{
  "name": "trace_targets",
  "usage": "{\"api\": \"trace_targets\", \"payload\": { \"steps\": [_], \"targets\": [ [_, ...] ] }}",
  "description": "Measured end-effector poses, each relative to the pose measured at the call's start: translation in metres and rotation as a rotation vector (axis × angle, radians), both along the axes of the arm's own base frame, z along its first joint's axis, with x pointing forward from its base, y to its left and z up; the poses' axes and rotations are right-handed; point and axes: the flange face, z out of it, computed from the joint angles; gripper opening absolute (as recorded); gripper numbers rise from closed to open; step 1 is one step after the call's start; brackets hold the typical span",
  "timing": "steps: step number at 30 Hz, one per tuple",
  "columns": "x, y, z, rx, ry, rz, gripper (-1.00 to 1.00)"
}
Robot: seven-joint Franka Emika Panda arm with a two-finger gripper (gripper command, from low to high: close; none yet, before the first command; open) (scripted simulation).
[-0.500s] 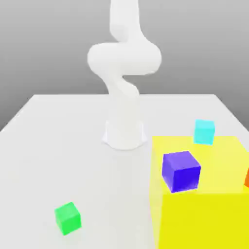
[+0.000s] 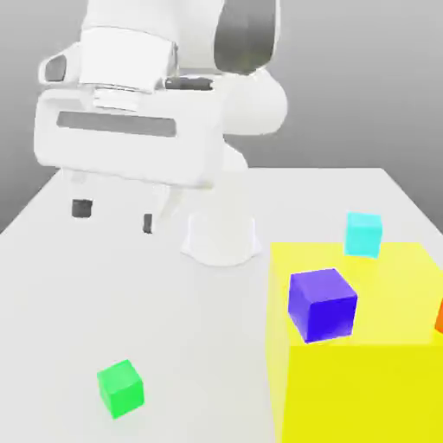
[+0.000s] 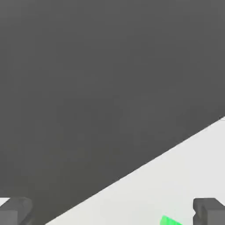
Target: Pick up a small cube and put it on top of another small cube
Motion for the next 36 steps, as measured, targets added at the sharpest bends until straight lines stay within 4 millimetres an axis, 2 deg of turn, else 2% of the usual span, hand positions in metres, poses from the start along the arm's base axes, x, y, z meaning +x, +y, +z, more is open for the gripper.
{"api": "trace_targets", "payload": {
  "steps": [5,9,14,15,22,27,29,31,33,36],
  "targets": [
    [-0.019,-0.032,-0.098,0.077,0.125,-0.182,0.00],
    [-0.042,-0.038,-0.171,0.141,0.219,-0.299,0.00],
    [-0.048,-0.040,-0.234,0.155,0.239,-0.327,0.00],
    [-0.048,-0.039,-0.244,0.155,0.240,-0.327,-1.00],
    [-0.048,-0.039,-0.246,0.155,0.239,-0.327,-1.00],
    [-0.048,-0.039,-0.195,0.155,0.239,-0.327,-1.00],
    [-0.032,-0.039,-0.170,0.162,0.203,-0.314,-1.00],
    [-0.003,-0.017,-0.145,0.164,0.184,-0.241,-1.00],
    [0.026,0.015,-0.118,0.166,0.174,-0.146,-1.00],
    [0.061,0.083,-0.076,0.164,0.176,0.024,-1.00]
  ]
}}
